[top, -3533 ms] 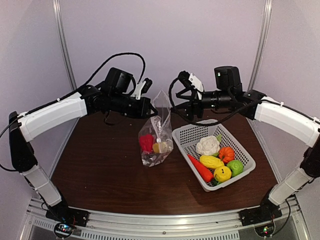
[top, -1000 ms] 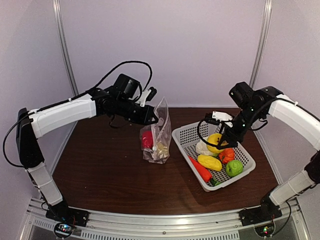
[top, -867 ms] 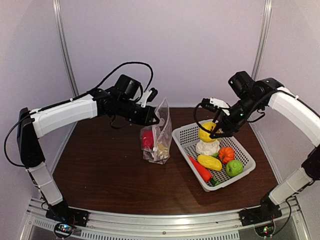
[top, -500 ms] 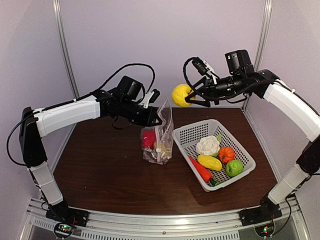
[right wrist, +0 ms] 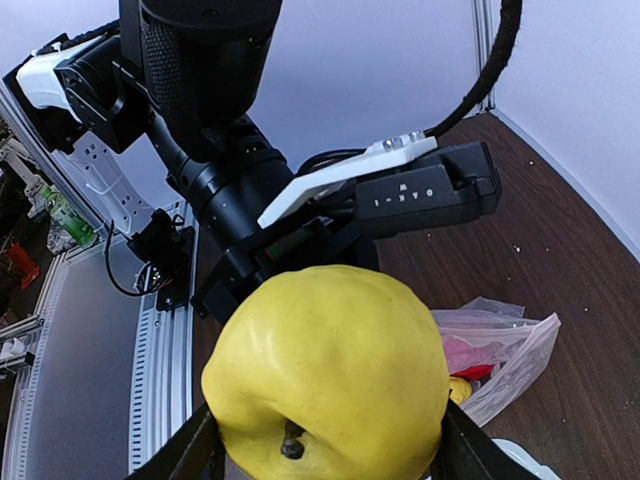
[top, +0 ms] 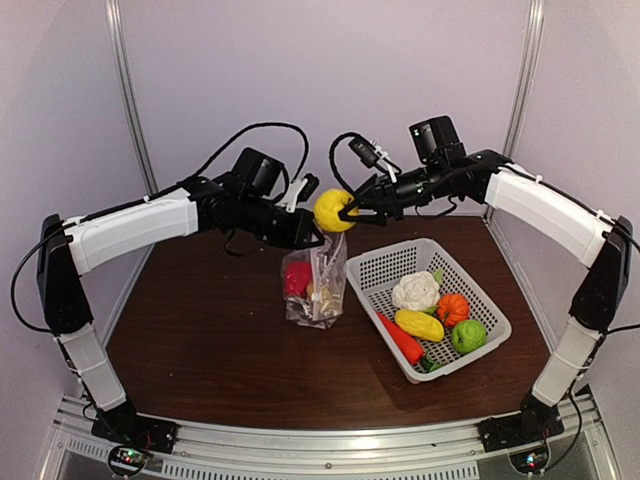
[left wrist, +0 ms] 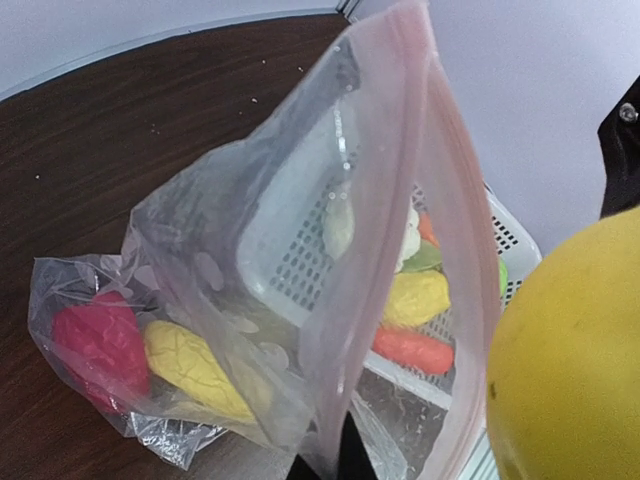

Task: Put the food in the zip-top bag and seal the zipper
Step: Place the fake fruit in the zipper food storage bag.

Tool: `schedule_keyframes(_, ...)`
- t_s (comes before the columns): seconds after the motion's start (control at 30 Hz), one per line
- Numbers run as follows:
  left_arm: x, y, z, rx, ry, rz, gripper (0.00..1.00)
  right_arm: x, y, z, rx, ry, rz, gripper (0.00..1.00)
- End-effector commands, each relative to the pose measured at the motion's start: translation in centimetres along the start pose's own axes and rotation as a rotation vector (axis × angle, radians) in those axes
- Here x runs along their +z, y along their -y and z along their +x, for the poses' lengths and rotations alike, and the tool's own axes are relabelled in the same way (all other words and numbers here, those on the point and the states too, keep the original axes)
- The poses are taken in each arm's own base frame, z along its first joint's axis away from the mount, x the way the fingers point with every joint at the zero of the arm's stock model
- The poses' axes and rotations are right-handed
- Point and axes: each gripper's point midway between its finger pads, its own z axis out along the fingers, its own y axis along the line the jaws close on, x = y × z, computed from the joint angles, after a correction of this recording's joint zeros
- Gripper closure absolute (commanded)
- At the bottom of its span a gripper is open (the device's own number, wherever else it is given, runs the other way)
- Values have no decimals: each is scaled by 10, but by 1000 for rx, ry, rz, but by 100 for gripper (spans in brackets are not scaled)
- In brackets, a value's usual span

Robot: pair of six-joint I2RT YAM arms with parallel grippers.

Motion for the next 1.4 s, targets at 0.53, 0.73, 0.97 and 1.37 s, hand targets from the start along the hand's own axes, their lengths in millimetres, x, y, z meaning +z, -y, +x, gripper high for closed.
schedule_keyframes(0.53,-35,34,-41,42,166,84,100,-4,44,40,32,-152,357,53)
schedule_keyframes(0.73,-34,38,-45,42,168,99,100,6,38,33,-9,-179,379,34)
schedule_keyframes(0.97,-31,28,-43,28,158,46,100,-23,21,1,-86,-118,422,11)
schedule_keyframes(1.37,-20,-4,-39,-5,102,-33,100,-45,29,4,-139,-130,541,9)
